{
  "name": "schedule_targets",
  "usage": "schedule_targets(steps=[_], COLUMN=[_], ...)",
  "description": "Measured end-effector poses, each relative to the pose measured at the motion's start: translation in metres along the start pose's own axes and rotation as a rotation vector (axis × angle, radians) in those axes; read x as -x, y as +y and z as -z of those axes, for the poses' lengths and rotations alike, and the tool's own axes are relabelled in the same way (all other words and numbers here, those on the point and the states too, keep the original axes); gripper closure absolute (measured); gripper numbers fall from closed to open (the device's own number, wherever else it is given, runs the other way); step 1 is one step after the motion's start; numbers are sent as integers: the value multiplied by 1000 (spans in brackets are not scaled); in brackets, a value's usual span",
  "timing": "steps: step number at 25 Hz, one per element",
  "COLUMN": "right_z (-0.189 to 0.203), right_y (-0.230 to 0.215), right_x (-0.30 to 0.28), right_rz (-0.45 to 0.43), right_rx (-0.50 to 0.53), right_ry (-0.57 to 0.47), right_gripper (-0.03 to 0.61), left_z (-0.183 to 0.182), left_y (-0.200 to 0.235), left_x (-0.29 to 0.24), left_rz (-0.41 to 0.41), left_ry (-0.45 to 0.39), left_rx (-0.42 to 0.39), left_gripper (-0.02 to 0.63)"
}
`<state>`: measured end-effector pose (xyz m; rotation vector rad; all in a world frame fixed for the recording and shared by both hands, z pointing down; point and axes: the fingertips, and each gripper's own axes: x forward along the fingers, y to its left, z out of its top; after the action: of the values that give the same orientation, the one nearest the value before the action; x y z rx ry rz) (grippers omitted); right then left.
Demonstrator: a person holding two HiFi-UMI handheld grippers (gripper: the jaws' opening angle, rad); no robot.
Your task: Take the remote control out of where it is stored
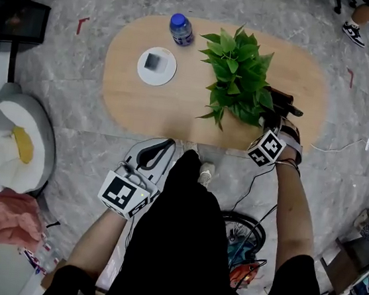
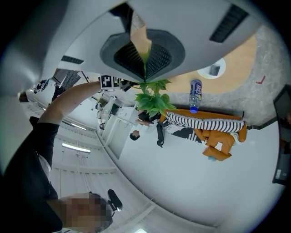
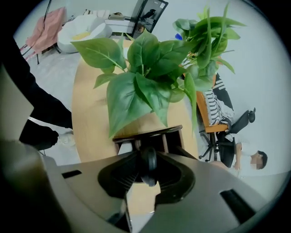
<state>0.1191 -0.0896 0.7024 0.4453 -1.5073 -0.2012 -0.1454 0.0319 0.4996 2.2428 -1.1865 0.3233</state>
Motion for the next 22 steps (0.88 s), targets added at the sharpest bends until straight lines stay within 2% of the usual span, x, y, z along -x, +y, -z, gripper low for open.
schedule_targets(steps=[8,13,22], right_z=[8,11,18], right_y=[0,0,14], right_x=[42,69,119], right_rz=[68,110,156], right_rx=[-72,-100,-127], right_ry=[-72,-121,-191], right_gripper=[477,476,477], left_z=[0,-6,-7], left_y=[-24,-49,-58], left_x=[-13,-20,-7], left_rz=[23,56,20], left_ry=[-25,-28,-63], left_rx=[3,-36,-39], left_gripper=[598,598,598])
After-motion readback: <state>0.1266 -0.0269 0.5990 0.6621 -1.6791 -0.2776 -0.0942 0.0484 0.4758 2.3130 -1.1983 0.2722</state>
